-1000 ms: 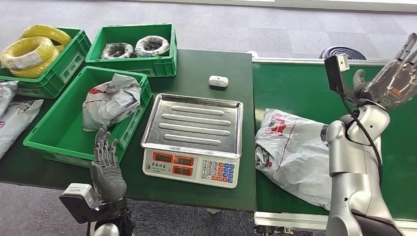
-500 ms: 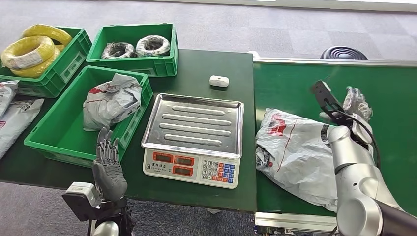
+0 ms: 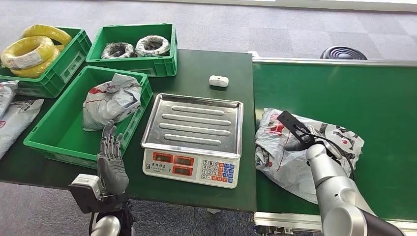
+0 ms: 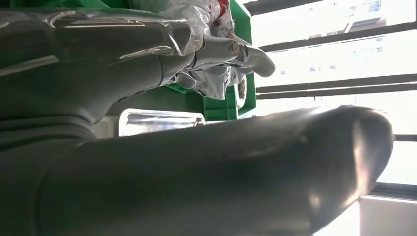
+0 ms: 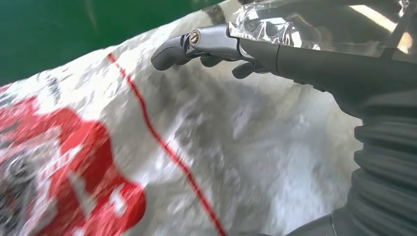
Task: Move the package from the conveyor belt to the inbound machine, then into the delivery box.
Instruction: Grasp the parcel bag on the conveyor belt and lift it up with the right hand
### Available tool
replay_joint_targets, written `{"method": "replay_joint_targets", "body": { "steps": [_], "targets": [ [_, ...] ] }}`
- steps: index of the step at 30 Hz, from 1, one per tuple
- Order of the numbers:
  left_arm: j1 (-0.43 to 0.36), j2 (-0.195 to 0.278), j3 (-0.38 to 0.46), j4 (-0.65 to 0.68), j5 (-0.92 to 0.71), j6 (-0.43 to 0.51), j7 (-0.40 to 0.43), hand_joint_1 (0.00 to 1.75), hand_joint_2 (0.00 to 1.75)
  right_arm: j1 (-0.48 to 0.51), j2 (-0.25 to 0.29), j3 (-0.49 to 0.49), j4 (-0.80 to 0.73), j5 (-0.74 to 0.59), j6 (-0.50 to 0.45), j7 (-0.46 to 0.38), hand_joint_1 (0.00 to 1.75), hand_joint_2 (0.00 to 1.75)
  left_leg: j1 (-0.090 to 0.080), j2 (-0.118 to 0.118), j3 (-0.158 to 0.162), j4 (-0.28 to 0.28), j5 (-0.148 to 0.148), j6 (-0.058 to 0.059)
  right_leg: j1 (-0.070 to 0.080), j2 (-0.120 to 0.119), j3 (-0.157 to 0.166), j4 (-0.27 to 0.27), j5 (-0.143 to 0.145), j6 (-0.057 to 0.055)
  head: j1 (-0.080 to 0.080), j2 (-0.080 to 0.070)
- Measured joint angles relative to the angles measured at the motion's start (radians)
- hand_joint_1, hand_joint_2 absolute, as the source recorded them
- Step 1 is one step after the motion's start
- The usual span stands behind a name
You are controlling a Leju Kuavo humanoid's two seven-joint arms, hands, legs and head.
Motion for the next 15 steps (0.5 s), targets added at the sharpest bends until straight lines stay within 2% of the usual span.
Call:
{"method": "replay_joint_targets", "body": {
  "steps": [7, 10, 11, 14, 15],
  "targets": [
    [-0.003, -0.016, 0.009, -0.021, -0.042, 0.013, 0.032, 0.00, 0.00, 0.012, 0.100, 0.025, 0.003, 0.007, -0.035, 0.012, 0.00, 1.75, 0.000, 0.000, 0.000, 0.000, 0.000, 0.000, 0.000, 0.000, 0.000, 0.000, 0.000, 0.000, 0.000, 0.000],
    [0.007, -0.023, 0.019, -0.037, -0.060, 0.024, 0.040, 0.00, 0.00, 0.024, 0.136, 0.044, -0.002, 0.018, -0.089, 0.013, 0.00, 1.75, 0.000, 0.000, 0.000, 0.000, 0.000, 0.000, 0.000, 0.000, 0.000, 0.000, 0.000, 0.000, 0.000, 0.000],
    [0.013, -0.025, 0.024, -0.046, -0.068, 0.028, 0.044, 0.00, 0.00, 0.030, 0.149, 0.053, -0.006, 0.024, -0.113, 0.018, 0.14, 1.75, 0.000, 0.000, 0.000, 0.000, 0.000, 0.000, 0.000, 0.000, 0.000, 0.000, 0.000, 0.000, 0.000, 0.000],
    [0.030, -0.034, 0.037, -0.071, -0.088, 0.033, 0.060, 0.00, 0.00, 0.054, 0.185, 0.083, -0.026, 0.038, -0.166, 0.037, 1.37, 1.75, 0.000, 0.001, 0.000, 0.000, 0.000, 0.000, 0.000, 0.000, 0.000, 0.000, 0.000, 0.000, 0.000, 0.000],
    [0.034, -0.037, 0.042, -0.077, -0.093, 0.032, 0.063, 0.00, 0.00, 0.061, 0.195, 0.093, -0.034, 0.040, -0.173, 0.044, 1.64, 1.75, 0.000, 0.000, 0.000, 0.000, 0.000, 0.000, 0.000, 0.000, 0.000, 0.000, 0.000, 0.000, 0.000, 0.000]
  ]
}}
